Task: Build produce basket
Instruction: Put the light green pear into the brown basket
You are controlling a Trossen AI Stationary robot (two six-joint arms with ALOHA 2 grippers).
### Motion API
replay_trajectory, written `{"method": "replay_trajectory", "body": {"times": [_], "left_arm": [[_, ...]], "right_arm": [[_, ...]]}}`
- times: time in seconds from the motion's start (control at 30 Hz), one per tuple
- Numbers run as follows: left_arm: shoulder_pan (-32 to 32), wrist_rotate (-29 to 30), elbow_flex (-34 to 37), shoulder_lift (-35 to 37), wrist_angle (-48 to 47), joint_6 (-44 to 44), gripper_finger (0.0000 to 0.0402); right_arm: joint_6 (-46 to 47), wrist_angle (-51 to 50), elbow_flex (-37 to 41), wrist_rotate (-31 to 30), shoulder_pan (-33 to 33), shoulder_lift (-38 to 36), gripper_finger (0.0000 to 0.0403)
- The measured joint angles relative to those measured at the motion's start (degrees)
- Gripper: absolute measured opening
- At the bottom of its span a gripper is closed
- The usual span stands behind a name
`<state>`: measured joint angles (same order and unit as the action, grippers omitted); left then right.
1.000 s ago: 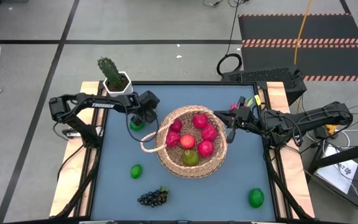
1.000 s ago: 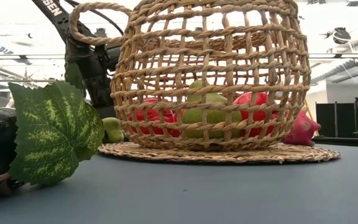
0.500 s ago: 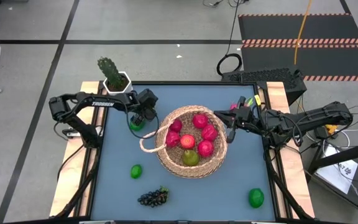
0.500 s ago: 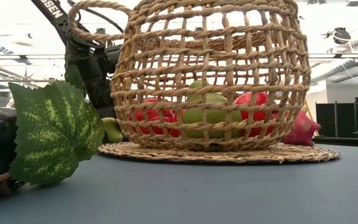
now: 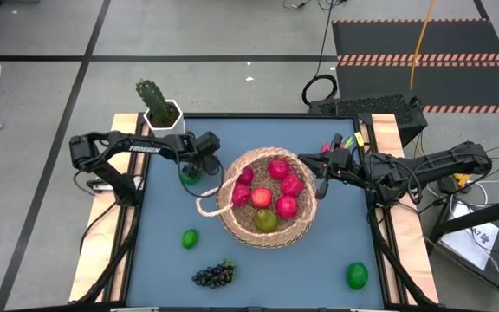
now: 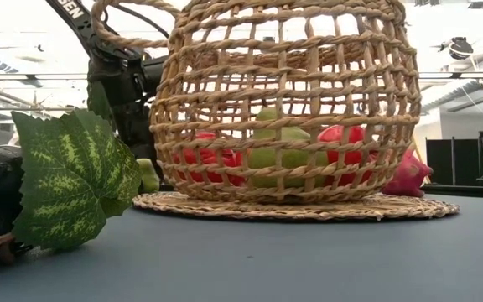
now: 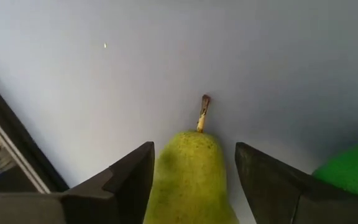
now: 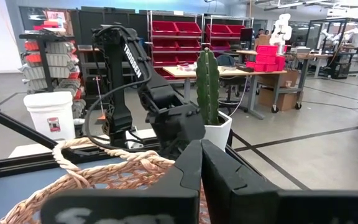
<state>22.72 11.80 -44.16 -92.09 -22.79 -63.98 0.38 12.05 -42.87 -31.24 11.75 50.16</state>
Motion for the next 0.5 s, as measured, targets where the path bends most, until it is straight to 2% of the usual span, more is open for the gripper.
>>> {"method": "replay_trajectory", "body": {"times": [0.33,0.5], "left_arm": [[-3.05,4.36,0.02,0.05,1.01,3.85,0.0237],[-3.83,5.26,-0.19,2.06,2.37,3.21,0.0223]], "right_arm": [[-0.22,-0.09,0.01,0.00,0.00,0.00,0.0000],[-0.46,-0.34,0.00,0.00,0.00,0.00,0.0000]]}}
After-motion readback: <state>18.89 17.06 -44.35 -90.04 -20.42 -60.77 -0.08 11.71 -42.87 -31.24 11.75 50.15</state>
